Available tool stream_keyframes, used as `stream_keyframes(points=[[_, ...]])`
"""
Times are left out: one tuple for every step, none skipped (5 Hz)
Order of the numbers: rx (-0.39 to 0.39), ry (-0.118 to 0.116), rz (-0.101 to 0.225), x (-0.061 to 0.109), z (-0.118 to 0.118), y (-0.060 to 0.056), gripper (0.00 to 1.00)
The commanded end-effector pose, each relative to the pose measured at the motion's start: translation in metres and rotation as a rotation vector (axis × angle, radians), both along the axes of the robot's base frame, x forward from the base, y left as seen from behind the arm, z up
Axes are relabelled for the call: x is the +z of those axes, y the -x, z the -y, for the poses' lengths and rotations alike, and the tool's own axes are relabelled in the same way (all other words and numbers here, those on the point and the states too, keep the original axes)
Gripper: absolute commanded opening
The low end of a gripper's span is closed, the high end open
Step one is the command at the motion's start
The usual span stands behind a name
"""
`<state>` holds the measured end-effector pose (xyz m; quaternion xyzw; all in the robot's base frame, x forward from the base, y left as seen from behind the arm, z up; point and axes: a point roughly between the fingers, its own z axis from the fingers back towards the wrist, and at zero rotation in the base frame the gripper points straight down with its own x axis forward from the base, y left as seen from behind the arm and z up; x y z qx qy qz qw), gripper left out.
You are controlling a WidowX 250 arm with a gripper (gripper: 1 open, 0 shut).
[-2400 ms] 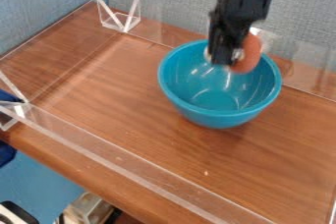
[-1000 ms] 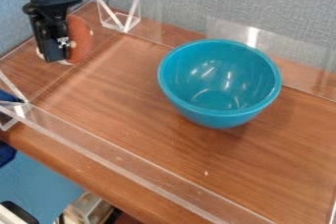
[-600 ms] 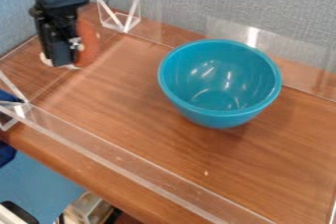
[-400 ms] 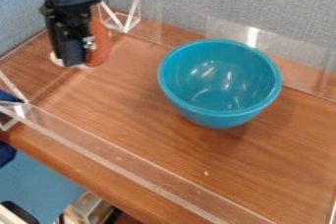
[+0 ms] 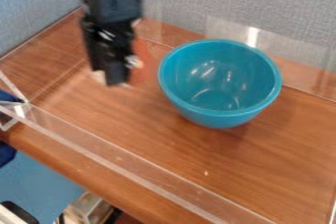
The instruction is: Remove the mushroom from inside the blue bowl and put it on the table
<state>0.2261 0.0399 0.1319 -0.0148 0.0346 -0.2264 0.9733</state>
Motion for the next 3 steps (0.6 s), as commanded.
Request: stream_keyframes(points=[[-0.032, -0.017, 0.057, 0.000, 0.031, -0.033, 1.00], [-0.049, -0.032, 0.081, -0.006, 0.068, -0.059, 1.00], [-0.012, -0.041, 0.093, -0.015, 0.105, -0.076, 1.00]])
